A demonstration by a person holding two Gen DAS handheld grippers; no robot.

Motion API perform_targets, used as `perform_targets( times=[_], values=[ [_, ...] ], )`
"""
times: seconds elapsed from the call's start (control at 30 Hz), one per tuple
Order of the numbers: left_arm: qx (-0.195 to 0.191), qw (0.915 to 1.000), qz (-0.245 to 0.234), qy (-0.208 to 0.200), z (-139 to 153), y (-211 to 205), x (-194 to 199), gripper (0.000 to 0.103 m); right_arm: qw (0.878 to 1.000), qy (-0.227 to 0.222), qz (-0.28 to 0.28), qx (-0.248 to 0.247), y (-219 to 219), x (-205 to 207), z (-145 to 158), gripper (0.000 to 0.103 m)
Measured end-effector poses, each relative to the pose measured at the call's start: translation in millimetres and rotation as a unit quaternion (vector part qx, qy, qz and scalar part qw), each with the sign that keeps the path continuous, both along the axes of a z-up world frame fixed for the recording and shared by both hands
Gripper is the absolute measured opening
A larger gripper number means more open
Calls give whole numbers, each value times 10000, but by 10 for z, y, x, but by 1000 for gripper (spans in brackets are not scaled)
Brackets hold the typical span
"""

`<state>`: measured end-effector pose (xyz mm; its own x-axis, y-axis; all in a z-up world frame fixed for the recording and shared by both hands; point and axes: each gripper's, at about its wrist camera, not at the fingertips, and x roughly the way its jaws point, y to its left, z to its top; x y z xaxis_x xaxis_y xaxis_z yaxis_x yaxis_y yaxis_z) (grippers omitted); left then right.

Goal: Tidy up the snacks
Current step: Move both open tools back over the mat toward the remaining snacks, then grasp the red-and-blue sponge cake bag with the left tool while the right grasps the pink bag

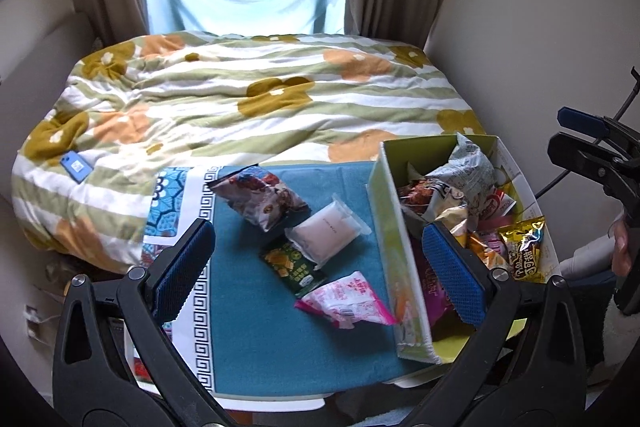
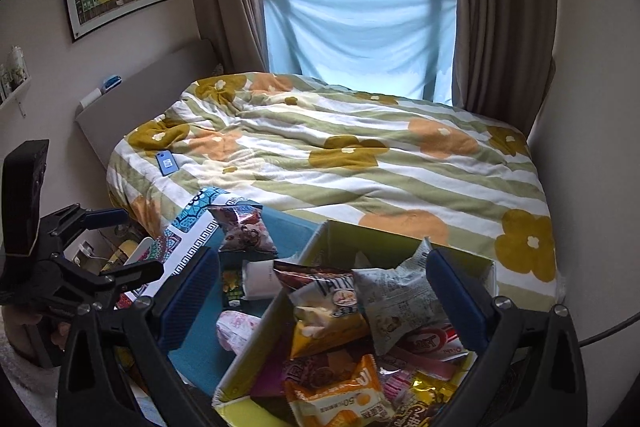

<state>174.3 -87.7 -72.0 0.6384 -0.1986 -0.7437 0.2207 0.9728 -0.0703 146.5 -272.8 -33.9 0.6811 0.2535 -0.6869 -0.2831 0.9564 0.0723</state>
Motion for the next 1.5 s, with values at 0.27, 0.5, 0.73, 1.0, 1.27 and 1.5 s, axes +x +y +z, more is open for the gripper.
perform_targets(
  times=[0.27,0.5,0.73,1.0,1.27,1.5],
  values=[
    [20,9996,-284,39,-73,782,205,103,9985,7,-431,335,607,-111,-187,103],
    [-23,9950,-954,291,-286,1181,584,103,9901,131,-1286,539,1151,-141,-515,103],
    [128,9811,-1870,480,-495,1154,1045,102,9698,205,-2331,686,1530,-146,-803,103],
    [299,9601,-2686,724,-783,713,1597,103,9335,428,-3449,879,1796,-254,-1146,103],
    [615,9500,-2857,1099,-1377,242,2060,102,8976,738,-4222,1031,1872,-322,-1684,103],
    [689,9499,-2645,1518,-1886,200,2367,102,8701,973,-4637,1355,1867,-343,-2109,103]
  ],
)
